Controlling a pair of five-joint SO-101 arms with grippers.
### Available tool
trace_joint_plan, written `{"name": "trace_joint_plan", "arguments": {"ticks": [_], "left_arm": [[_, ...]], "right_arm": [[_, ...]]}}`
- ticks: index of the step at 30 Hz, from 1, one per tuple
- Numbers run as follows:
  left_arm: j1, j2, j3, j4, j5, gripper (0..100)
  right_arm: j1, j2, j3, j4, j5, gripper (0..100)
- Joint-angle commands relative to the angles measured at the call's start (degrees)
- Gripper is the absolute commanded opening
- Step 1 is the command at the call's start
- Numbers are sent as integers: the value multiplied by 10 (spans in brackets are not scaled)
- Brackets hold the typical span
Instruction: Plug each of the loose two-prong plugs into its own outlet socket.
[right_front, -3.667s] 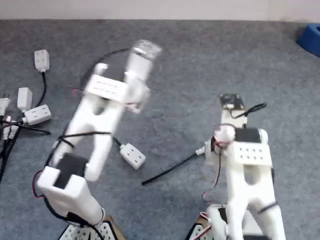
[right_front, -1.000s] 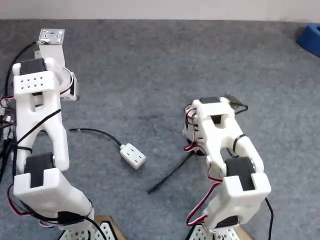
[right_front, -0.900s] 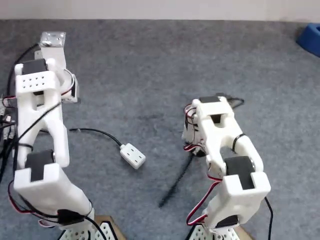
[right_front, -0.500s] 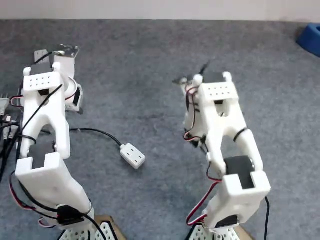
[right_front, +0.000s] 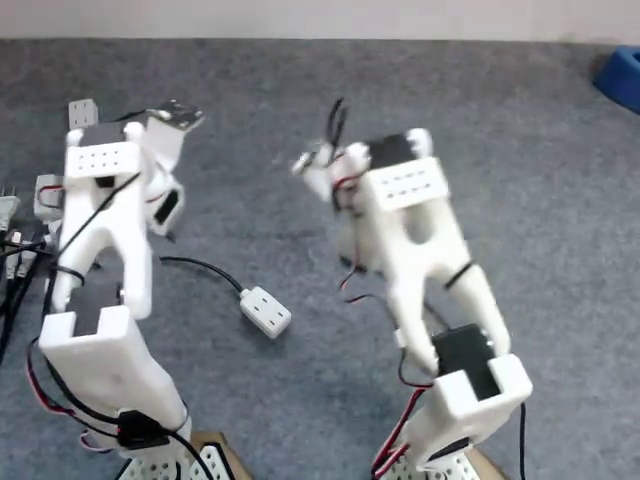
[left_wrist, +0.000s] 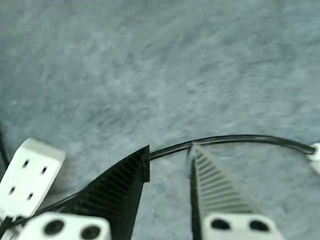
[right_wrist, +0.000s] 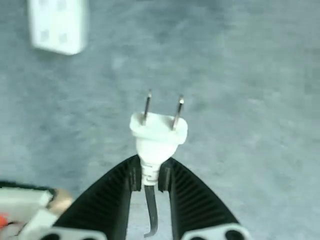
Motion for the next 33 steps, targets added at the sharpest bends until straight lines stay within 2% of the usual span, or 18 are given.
{"name": "trace_joint_plan", "arguments": {"ticks": [1, 4, 6, 8, 14, 18, 23, 28, 33], "left_arm": [[35, -71, -19, 4, 32, 107], [16, -137, -6, -29, 56, 108], [-5, -190, 38, -91, 69, 109], [-20, -253, 128, -171, 76, 110], [-36, -480, 483, -479, 126, 195], [-30, -646, 669, -594, 128, 252], [11, -819, 809, -615, 129, 281], [75, -946, 902, -612, 130, 279], [121, -1047, 915, -529, 149, 280]], "right_arm": [[-71, -63, 50, -89, -91, 8], [-95, -153, 128, -196, -169, 8], [-98, -204, 198, -269, -216, 8], [-100, -237, 269, -320, -227, 8], [-90, -239, 306, -336, -247, 8], [-91, -236, 306, -340, -263, 8], [-95, -236, 310, -359, -292, 8], [-162, -236, 327, -393, -302, 9], [-178, -210, 340, -419, -311, 9]]}}
